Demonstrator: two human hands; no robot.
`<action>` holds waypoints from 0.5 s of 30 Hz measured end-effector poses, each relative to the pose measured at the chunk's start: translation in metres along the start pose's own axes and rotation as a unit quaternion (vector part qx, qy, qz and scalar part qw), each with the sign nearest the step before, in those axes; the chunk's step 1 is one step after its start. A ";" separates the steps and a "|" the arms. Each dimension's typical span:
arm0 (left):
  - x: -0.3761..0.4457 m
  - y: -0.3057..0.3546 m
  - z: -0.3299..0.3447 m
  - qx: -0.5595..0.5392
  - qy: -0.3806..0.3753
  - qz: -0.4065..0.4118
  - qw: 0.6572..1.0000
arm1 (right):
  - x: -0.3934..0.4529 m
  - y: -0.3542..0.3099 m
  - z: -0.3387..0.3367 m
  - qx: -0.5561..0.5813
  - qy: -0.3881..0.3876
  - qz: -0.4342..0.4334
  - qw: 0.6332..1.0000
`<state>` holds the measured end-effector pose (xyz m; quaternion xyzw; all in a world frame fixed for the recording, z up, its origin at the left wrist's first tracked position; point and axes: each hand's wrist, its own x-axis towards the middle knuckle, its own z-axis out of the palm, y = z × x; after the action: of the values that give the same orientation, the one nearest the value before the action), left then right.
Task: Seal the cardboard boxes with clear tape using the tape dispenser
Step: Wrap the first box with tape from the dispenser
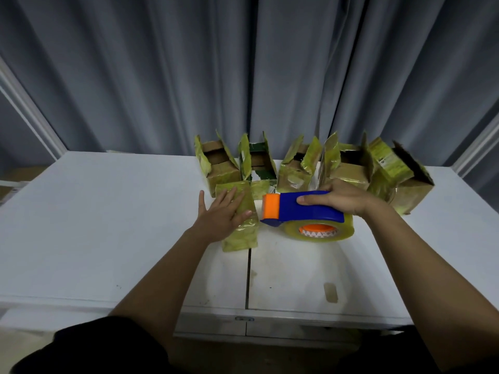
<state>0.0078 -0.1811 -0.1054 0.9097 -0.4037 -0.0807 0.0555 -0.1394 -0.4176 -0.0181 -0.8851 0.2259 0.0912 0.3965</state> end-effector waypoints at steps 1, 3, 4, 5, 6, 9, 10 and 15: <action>0.001 0.000 -0.002 -0.001 -0.009 0.004 1.000 | -0.003 0.006 0.000 0.014 0.003 0.004 1.000; 0.004 0.000 -0.006 -0.007 -0.023 0.016 1.000 | -0.009 0.018 0.003 0.038 0.001 0.011 0.999; 0.004 0.000 -0.008 -0.010 -0.028 0.024 0.999 | -0.011 0.023 0.005 0.044 0.001 0.012 0.999; 0.005 -0.001 -0.009 -0.009 -0.032 0.032 0.999 | -0.012 0.026 0.007 0.045 0.002 0.013 0.999; 0.006 -0.003 -0.010 -0.005 -0.037 0.039 0.999 | -0.013 0.027 0.009 0.043 0.003 0.014 0.999; 0.008 -0.004 -0.013 -0.004 -0.055 0.041 0.998 | -0.017 0.025 0.012 0.023 -0.015 0.018 0.999; 0.009 -0.003 -0.014 0.000 -0.064 0.037 0.997 | -0.018 0.023 0.014 0.009 -0.028 0.020 0.999; 0.015 0.015 -0.017 -0.032 -0.076 0.005 0.997 | -0.016 0.017 0.026 -0.017 -0.058 0.001 0.998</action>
<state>0.0105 -0.2019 -0.0881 0.8964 -0.4089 -0.1623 0.0546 -0.1613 -0.4029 -0.0415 -0.8847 0.2017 0.1470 0.3936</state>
